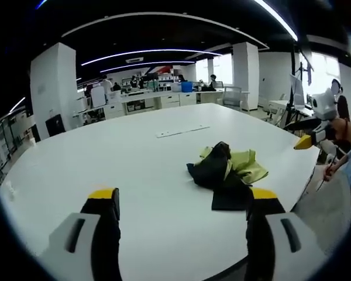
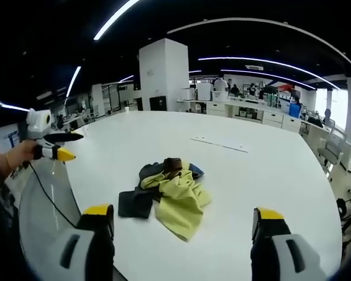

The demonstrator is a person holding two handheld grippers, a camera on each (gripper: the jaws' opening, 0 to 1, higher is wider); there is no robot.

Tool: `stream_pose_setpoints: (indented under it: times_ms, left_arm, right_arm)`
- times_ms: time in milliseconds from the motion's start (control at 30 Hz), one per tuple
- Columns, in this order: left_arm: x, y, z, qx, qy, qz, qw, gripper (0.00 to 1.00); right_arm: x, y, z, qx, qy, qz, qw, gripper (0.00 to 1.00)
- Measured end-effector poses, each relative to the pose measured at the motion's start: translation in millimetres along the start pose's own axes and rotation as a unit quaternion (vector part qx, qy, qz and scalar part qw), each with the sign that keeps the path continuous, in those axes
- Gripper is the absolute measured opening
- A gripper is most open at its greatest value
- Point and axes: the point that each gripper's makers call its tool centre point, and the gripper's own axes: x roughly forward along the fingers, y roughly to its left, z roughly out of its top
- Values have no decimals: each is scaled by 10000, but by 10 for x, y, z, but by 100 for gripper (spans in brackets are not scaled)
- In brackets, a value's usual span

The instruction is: Fold the garment on the visible template until the final outline fits inside the template.

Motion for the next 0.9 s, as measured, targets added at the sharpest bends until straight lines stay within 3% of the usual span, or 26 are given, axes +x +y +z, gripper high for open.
stream_pose_setpoints:
  times_ms: [333,667,900]
  left_arm:
    - [298,-103,-79,-112,-83,-338,9993,78]
    - [599,-276,-137,-99,-120,-680,9976,65]
    - [823,-457,-150,-60,-68,-964,9953,58]
  right_arm:
    - [323,-22,85,144,-125,238,9995,95]
    - [643,-63,82,467,-214,420,9978,83]
    - [815,-90,36,418,-159,432,9981,72]
